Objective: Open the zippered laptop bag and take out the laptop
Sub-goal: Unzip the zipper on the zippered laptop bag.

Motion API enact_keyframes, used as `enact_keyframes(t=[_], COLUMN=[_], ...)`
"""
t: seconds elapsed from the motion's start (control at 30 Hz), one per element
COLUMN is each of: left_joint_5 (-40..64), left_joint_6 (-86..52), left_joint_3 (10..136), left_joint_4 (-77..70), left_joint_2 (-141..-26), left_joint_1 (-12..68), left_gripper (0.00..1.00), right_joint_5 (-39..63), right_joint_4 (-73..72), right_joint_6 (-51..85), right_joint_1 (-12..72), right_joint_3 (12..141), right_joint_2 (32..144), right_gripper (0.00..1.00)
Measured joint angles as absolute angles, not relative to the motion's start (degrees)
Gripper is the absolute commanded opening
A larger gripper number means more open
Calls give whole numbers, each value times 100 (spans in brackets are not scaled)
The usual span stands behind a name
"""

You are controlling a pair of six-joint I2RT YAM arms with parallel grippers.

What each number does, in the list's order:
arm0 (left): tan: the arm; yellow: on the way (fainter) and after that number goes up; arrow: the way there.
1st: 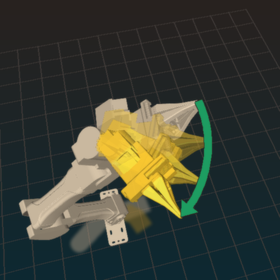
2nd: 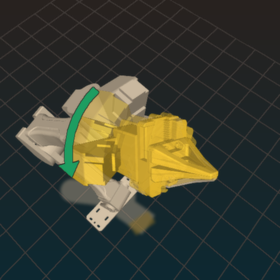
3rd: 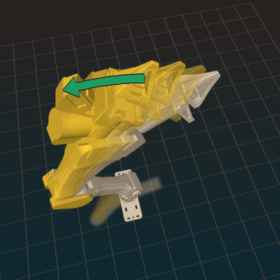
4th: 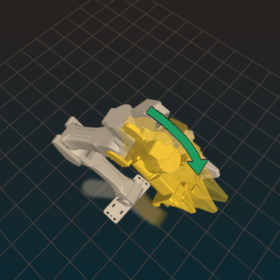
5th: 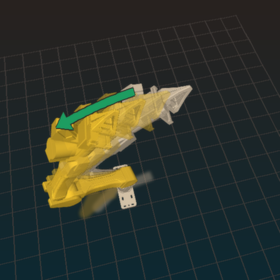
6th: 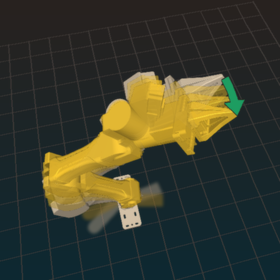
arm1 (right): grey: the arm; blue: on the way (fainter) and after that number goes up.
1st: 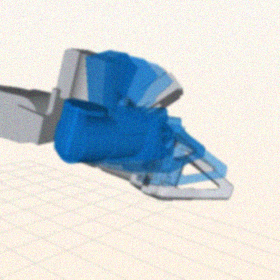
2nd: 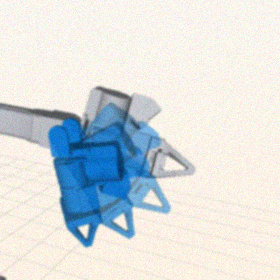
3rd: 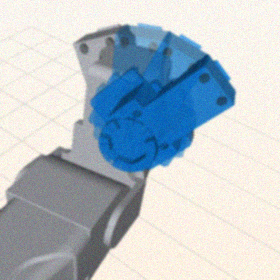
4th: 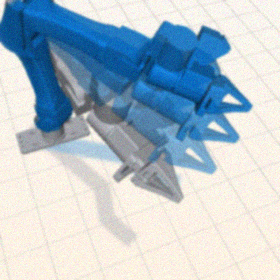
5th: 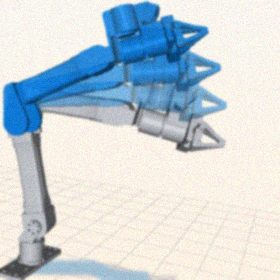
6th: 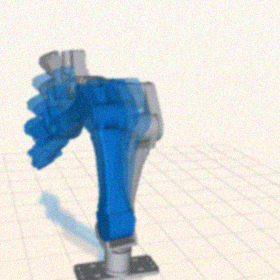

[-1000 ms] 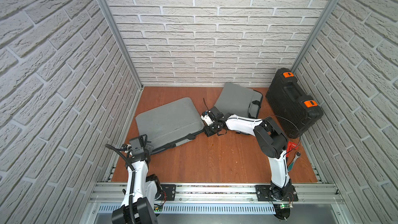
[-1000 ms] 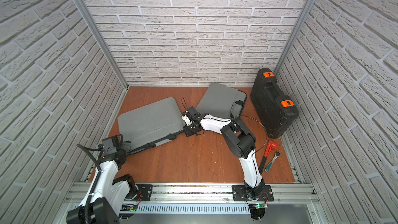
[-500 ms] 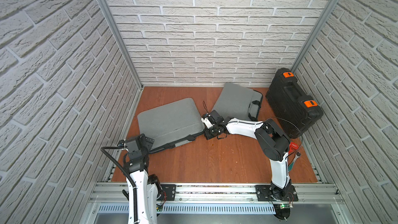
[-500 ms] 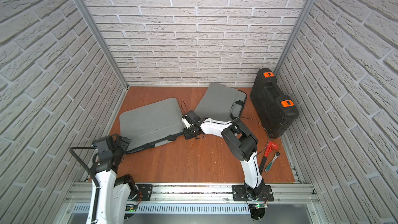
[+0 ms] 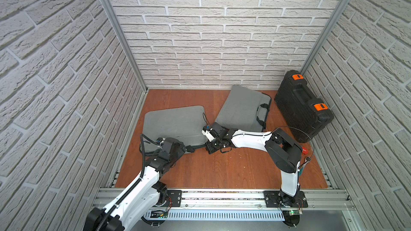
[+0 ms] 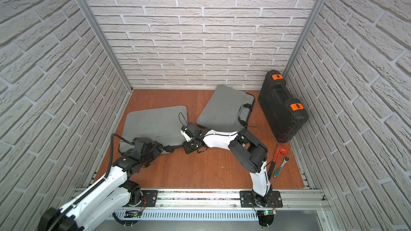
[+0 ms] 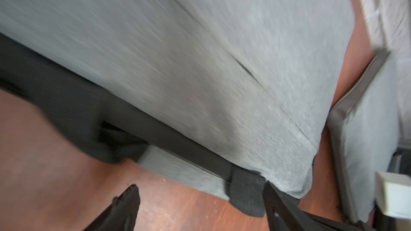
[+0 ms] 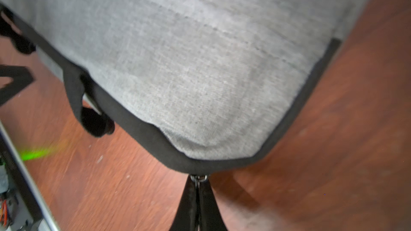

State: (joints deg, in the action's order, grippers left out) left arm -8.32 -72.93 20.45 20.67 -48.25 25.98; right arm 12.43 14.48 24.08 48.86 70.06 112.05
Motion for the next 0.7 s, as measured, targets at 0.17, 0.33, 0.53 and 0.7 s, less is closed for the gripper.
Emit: enact_keyframes(t=[0.17, 0.33, 0.53, 0.7], left_joint_5=[-1181, -1409, -1590, -1662], left_joint_6=[-7699, -8090, -8344, -8392], left_joint_3=[2187, 2191, 2130, 2078], left_joint_4=[1662, 1411, 1072, 764], left_joint_2=[-5581, -5898, -5907, -5940], left_joint_1=[3476, 3887, 3933, 3935], left_gripper=[82, 79, 74, 65], right_joint_5=[1367, 1428, 1444, 1476], right_joint_4=[1343, 1288, 1251, 1181], right_joint_6=[2534, 2617, 2646, 2685], right_joint_1=[5065, 5105, 5118, 5137], right_joint_3=[6930, 6928, 6917, 6875], right_joint_2=[11174, 11174, 11174, 11174], right_gripper=[6, 6, 6, 6])
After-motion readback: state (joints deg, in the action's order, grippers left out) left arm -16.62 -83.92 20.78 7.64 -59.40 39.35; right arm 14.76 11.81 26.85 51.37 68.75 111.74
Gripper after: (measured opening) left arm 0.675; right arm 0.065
